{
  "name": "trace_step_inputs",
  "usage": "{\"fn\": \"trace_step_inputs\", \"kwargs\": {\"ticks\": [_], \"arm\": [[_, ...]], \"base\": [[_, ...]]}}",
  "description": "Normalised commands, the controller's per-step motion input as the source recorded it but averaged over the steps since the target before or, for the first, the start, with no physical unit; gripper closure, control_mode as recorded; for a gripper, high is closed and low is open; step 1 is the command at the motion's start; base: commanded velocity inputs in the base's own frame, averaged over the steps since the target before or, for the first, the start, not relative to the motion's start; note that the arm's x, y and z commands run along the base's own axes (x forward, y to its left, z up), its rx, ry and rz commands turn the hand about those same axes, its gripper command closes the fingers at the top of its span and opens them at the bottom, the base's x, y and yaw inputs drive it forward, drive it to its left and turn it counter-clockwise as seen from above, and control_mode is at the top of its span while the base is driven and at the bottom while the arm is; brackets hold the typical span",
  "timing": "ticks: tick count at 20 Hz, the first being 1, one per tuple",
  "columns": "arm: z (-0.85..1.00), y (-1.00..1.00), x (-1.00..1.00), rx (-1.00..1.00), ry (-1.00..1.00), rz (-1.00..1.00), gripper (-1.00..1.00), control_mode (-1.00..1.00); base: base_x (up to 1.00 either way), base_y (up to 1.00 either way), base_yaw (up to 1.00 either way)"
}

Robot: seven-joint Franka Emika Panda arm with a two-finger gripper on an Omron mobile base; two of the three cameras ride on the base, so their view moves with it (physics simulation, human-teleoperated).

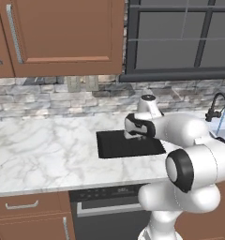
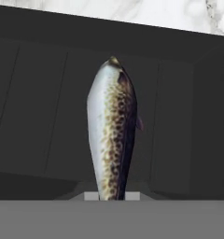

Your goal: Take the fish out of the fridge, briefly rinse it in the sink, and place it on the tray next to the sink.

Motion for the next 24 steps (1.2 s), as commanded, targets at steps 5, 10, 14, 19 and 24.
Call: {"fn": "trace_step_inputs", "kwargs": {"ticks": [5,10,14,19,24], "arm": [[-0.14,0.00,0.05,0.00,0.00,0.00,1.00,-1.00],[-0.18,0.00,0.00,0.00,-0.01,0.00,1.00,-1.00],[-0.24,0.00,0.00,0.00,-0.03,0.00,1.00,-1.00],[-0.12,0.00,0.00,0.00,-0.07,0.00,1.00,-1.00],[-0.06,0.00,0.00,0.00,-0.11,0.00,1.00,-1.00]], "base": [[0.00,0.00,0.00],[0.00,0.00,0.00],[0.00,0.00,0.00],[0.00,0.00,0.00],[0.00,0.00,0.00]]}}
